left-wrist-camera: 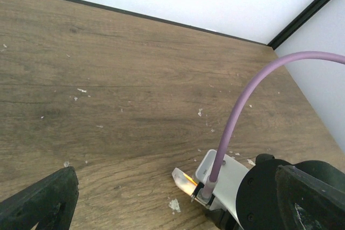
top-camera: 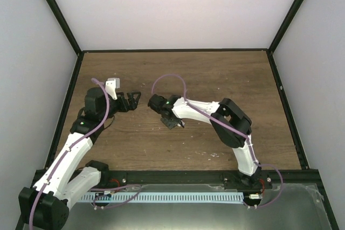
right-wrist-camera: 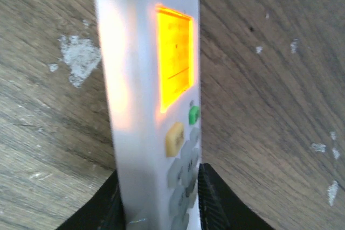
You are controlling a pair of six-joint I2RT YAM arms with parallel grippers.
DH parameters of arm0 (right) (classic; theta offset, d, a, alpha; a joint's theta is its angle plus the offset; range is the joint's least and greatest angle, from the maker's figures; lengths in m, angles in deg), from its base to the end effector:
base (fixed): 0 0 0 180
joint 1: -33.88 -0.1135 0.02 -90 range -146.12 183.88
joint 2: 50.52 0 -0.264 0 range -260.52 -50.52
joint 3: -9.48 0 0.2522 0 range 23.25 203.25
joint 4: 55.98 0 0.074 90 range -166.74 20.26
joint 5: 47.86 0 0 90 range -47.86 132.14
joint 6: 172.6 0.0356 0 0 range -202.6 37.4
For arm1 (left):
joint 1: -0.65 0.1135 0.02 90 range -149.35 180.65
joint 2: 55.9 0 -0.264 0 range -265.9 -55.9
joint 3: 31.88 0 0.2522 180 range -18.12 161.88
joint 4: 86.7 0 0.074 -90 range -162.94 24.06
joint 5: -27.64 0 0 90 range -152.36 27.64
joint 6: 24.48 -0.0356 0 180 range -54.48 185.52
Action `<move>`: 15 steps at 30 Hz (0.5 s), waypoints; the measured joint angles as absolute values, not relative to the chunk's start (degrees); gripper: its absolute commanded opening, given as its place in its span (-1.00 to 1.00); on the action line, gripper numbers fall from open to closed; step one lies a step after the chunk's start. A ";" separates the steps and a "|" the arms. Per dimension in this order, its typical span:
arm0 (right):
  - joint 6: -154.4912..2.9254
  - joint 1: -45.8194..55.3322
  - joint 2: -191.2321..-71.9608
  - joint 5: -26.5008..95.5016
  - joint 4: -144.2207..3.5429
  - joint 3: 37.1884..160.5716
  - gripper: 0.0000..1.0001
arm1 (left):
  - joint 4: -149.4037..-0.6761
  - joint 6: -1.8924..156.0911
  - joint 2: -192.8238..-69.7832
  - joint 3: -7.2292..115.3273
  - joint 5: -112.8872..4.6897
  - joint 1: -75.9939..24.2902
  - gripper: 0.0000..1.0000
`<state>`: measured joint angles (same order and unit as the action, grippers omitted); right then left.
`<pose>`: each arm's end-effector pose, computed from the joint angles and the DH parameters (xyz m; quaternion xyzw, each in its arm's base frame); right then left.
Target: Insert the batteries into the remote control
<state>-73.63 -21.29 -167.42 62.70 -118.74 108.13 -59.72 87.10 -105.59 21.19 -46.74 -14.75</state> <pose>0.2363 0.3177 0.1639 -0.3720 0.9078 -0.1098 0.1598 0.1905 -0.0624 0.2863 0.0296 0.8318 -0.2799 0.4784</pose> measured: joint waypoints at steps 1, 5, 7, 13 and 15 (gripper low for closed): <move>-73.54 -21.43 -167.42 62.39 -118.43 107.87 -0.40 | -59.59 87.08 -105.59 21.19 -46.74 -14.75 0.99; -73.43 -22.15 -167.35 61.52 -117.49 107.10 -0.21 | -59.11 87.08 -105.44 21.19 -46.83 -14.75 1.00; -73.30 -22.61 -167.22 61.06 -117.10 106.75 -0.04 | -58.70 87.08 -105.20 21.19 -46.90 -14.75 0.99; -72.05 -23.00 -162.39 59.40 -115.96 103.97 0.99 | -57.28 86.69 -104.50 21.43 -47.57 -14.75 0.99; -71.70 -22.93 -159.20 59.05 -115.87 103.25 1.00 | -56.69 86.64 -104.47 22.13 -48.21 -14.75 0.99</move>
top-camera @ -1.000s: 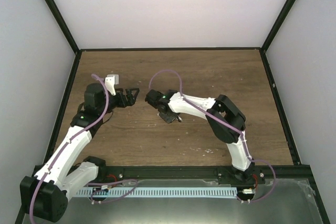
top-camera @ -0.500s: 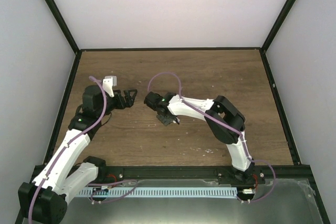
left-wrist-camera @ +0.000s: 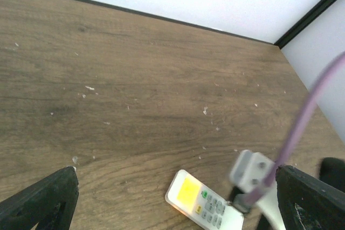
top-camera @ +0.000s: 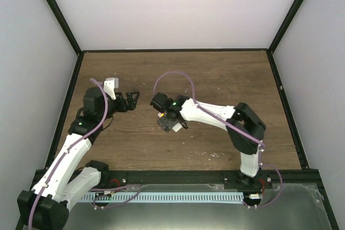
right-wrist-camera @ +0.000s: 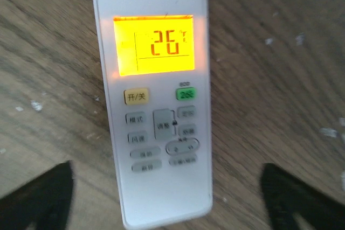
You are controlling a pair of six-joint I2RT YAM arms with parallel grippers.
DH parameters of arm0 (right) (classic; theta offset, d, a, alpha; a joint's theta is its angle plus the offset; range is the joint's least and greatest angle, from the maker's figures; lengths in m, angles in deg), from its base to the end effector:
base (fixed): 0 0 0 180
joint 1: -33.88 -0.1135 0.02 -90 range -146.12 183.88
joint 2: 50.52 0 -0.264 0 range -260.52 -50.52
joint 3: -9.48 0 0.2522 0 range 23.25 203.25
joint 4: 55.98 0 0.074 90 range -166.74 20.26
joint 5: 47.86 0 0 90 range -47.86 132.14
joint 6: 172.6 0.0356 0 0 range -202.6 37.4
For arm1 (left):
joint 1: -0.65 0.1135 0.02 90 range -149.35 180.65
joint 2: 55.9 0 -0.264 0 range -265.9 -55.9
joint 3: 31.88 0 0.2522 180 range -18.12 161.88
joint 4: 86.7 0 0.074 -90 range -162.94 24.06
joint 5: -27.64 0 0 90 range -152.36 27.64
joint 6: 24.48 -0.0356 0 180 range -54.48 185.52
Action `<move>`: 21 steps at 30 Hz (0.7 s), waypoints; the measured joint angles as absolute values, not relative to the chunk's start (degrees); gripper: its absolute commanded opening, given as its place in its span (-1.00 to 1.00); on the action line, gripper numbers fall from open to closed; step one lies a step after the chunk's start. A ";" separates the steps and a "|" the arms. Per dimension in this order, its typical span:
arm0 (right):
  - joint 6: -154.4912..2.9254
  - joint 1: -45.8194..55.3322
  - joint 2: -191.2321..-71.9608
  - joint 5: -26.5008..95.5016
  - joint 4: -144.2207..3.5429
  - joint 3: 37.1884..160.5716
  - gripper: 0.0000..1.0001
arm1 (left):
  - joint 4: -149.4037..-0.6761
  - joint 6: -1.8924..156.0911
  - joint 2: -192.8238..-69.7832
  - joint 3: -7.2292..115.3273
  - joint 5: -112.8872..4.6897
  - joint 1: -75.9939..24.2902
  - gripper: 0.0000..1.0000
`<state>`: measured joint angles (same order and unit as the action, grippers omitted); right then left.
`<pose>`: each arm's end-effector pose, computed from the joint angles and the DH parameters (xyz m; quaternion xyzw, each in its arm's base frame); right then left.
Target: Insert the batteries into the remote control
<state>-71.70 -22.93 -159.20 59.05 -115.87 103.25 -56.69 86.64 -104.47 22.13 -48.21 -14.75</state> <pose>0.2148 0.3095 0.1944 -0.3645 0.9104 -0.0482 0.1898 0.1858 -0.0602 0.2902 0.0248 0.8372 -0.2665 0.4769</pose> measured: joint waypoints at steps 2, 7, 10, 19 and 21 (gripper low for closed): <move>-71.57 -22.45 -155.86 58.70 -115.41 103.06 1.00 | -56.18 86.64 -104.45 23.35 -49.02 -14.75 1.00; -71.07 -17.12 -147.86 54.50 -111.59 101.90 1.00 | -54.46 86.49 -105.09 27.83 -51.20 -14.75 0.99; -70.91 -8.77 -144.10 50.37 -108.24 98.71 1.00 | -53.30 86.45 -107.34 31.59 -52.91 -14.75 1.00; -70.74 15.71 -140.42 39.55 -102.32 89.05 1.00 | -50.11 88.20 -112.39 36.31 -58.20 -14.75 0.99; -70.72 18.79 -139.83 37.56 -101.34 86.62 1.00 | -49.67 88.96 -112.63 36.31 -59.51 -14.75 0.99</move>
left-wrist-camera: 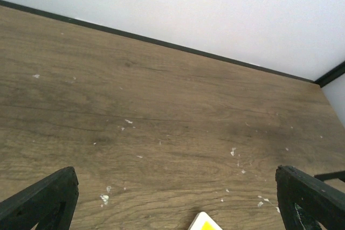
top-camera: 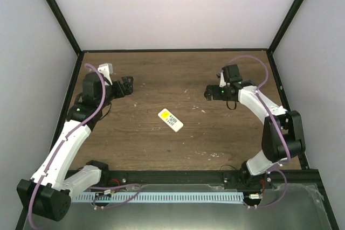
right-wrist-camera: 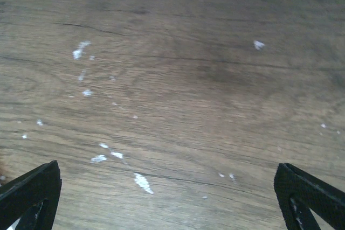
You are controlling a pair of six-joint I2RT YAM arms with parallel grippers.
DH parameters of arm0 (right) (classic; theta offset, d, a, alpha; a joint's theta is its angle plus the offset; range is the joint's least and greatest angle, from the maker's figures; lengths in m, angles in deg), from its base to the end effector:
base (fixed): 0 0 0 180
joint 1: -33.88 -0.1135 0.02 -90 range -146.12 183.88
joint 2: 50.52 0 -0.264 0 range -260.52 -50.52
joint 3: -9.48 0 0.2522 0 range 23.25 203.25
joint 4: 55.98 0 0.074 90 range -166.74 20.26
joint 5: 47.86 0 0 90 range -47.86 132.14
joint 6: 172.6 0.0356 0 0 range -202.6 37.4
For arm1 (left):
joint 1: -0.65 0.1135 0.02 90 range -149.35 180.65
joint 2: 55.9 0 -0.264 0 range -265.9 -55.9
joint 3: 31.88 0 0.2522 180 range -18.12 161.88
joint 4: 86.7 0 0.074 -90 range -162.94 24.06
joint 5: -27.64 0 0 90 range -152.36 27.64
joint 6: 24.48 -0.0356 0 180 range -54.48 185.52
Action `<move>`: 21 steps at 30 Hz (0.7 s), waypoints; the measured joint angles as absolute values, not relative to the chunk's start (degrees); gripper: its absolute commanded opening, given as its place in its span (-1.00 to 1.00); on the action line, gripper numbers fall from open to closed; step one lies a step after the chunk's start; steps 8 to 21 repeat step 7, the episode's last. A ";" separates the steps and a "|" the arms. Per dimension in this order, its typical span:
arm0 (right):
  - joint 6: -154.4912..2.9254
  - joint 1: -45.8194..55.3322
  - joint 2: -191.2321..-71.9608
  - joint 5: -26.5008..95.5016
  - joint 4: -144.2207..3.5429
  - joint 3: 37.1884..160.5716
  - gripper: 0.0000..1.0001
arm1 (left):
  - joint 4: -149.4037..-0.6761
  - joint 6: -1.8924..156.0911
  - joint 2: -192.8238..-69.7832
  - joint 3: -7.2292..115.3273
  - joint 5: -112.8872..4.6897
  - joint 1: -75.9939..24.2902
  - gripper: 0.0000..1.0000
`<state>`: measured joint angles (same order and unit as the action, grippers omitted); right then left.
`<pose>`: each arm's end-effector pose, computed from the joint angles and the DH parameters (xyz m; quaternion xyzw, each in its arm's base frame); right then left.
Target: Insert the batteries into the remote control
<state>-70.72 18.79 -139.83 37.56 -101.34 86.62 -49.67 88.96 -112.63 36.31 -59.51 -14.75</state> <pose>0.3103 0.0866 0.2319 -0.0380 0.9587 0.1024 0.2627 0.2128 -0.0604 0.3371 -0.0461 0.8446 -0.1970 0.4956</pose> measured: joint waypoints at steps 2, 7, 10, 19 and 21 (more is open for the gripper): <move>-70.72 20.82 -139.57 36.25 -100.86 84.70 1.00 | -49.49 89.51 -112.78 36.31 -60.21 -14.75 1.00; -70.91 22.46 -139.57 34.20 -99.98 82.93 1.00 | -49.21 89.49 -113.68 36.31 -60.69 -14.71 1.00; -70.91 22.46 -139.57 34.20 -99.98 82.93 1.00 | -49.21 89.49 -113.68 36.31 -60.69 -14.71 1.00; -70.91 22.46 -139.57 34.20 -99.98 82.93 1.00 | -49.21 89.49 -113.68 36.31 -60.69 -14.71 1.00; -70.91 22.46 -139.57 34.20 -99.98 82.93 1.00 | -49.21 89.49 -113.68 36.31 -60.69 -14.71 1.00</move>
